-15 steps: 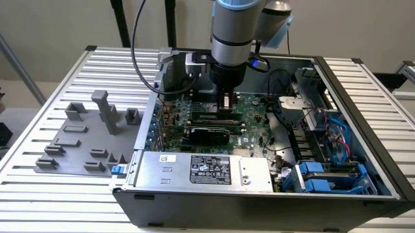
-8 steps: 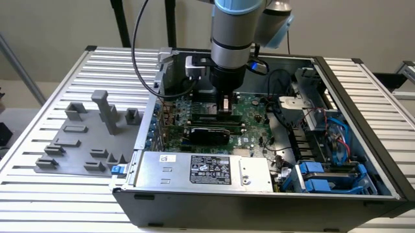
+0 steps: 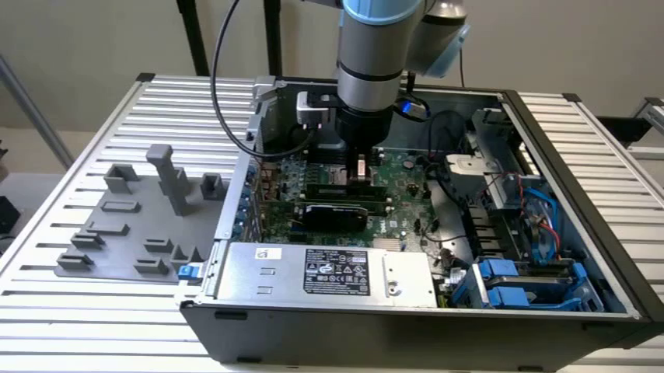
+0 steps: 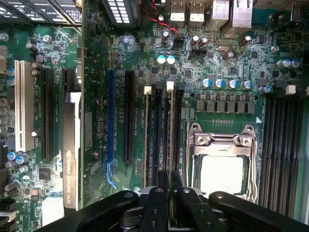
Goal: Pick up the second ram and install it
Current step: 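Insert the second ram into the second slot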
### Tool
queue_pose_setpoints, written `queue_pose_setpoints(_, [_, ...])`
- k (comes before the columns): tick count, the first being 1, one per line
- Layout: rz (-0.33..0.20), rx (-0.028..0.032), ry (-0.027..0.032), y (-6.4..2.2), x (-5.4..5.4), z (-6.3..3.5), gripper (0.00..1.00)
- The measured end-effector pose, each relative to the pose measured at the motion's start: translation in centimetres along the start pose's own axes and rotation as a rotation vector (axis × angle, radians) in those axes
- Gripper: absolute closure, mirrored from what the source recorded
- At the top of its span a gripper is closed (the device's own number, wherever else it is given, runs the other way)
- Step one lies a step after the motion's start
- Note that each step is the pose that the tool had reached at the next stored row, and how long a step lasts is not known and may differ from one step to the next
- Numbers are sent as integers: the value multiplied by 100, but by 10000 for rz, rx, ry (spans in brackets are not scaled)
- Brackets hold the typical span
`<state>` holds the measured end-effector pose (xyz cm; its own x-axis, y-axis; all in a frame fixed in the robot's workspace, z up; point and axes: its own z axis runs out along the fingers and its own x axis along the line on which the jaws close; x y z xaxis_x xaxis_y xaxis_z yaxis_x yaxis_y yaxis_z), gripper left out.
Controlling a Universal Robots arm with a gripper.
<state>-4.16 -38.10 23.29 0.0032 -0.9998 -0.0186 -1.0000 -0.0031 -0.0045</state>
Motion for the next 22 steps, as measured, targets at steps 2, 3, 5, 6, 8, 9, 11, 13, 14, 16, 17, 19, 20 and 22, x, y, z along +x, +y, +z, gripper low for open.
queue_pose_setpoints(2, [0, -1, 9, 0, 1, -1, 100])
queue_pose_setpoints(3, [0, -1, 9, 0, 1, 0, 100])
queue_pose_setpoints(5, [0, -1, 10, 0, 0, 0, 100])
queue_pose_setpoints(6, [0, -1, 11, 0, 0, 0, 100])
queue_pose_setpoints(8, [8, -1, 10, 0, 0, 3, 100])
queue_pose_setpoints(9, [15, -1, 10, 0, 0, 5, 100])
queue_pose_setpoints(11, [25, 0, 9, -1, 0, 8, 100])
queue_pose_setpoints(13, [34, 0, 9, -4, 0, 12, 100])
queue_pose_setpoints(14, [40, 0, 9, -5, 0, 14, 100])
queue_pose_setpoints(16, [53, 0, 11, -6, 0, 16, 100])
queue_pose_setpoints(17, [57, 0, 10, -7, 0, 19, 100])
queue_pose_setpoints(19, [58, 0, 11, -7, 0, 22, 100])
queue_pose_setpoints(20, [58, 1, 11, -7, 0, 25, 100])
queue_pose_setpoints(22, [58, 0, 17, -7, 1, 30, 100])
